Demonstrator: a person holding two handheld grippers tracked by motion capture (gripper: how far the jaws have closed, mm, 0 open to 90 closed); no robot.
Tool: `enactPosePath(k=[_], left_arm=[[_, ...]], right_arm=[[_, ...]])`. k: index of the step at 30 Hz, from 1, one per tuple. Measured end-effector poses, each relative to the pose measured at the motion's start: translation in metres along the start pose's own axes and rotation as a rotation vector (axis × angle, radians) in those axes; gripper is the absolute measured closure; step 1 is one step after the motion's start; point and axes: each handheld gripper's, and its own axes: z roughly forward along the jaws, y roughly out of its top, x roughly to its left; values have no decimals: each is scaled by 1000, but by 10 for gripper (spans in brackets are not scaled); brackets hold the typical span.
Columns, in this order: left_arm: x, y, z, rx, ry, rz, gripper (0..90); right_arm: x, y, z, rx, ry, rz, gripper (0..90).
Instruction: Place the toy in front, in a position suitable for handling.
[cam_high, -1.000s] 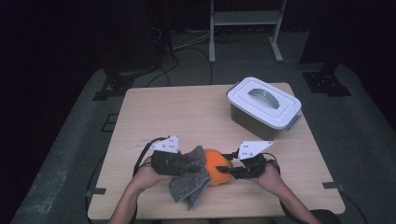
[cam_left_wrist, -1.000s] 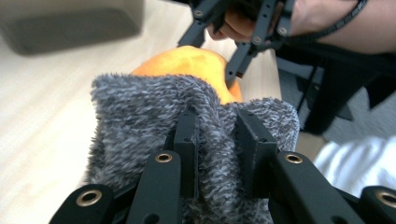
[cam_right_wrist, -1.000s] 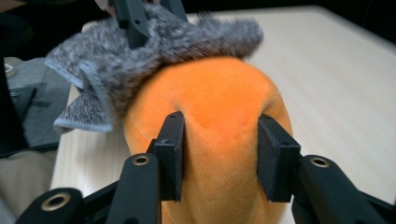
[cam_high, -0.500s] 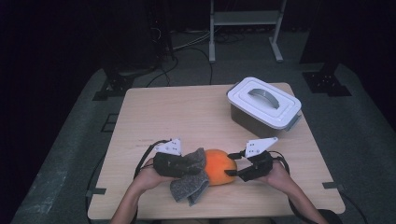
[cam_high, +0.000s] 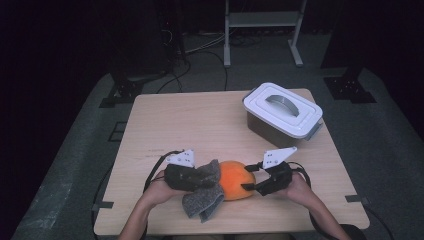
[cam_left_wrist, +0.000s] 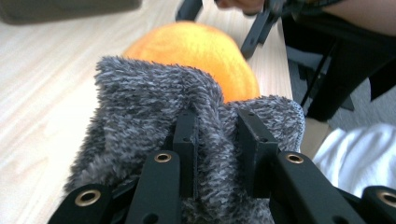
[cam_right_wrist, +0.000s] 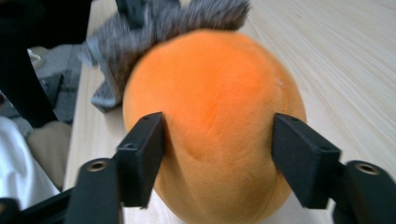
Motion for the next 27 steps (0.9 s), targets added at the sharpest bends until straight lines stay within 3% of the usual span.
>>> enactPosePath(k=[3, 6, 10, 13, 16, 20, 23, 24, 27], left_arm=[[0, 0, 0, -2, -6, -2, 711], [-1, 2, 0, -16, -6, 1, 710], [-3, 7, 2, -38, -22, 11, 710], [-3, 9, 4, -33, -18, 17, 711], [-1, 11, -5, -55, 9, 6, 711], [0, 14, -15, -117, 32, -3, 712], [2, 9, -8, -53, 54, -10, 712], [3, 6, -5, -35, 41, -16, 711], [4, 1, -1, -11, 16, -22, 710]], right_arm=[[0, 4, -1, -31, 3, 25, 308], [0, 3, 6, -16, -10, 44, 296], [3, 4, 14, -37, -5, 83, 328], [12, 9, 20, -24, -50, 27, 494], [18, 17, 17, -68, -99, -34, 601], [18, 27, 15, -123, -120, -84, 609], [17, 24, 20, -72, -104, -124, 588], [17, 21, 21, -55, -96, -139, 577], [11, 16, 14, 12, -34, -115, 531]])
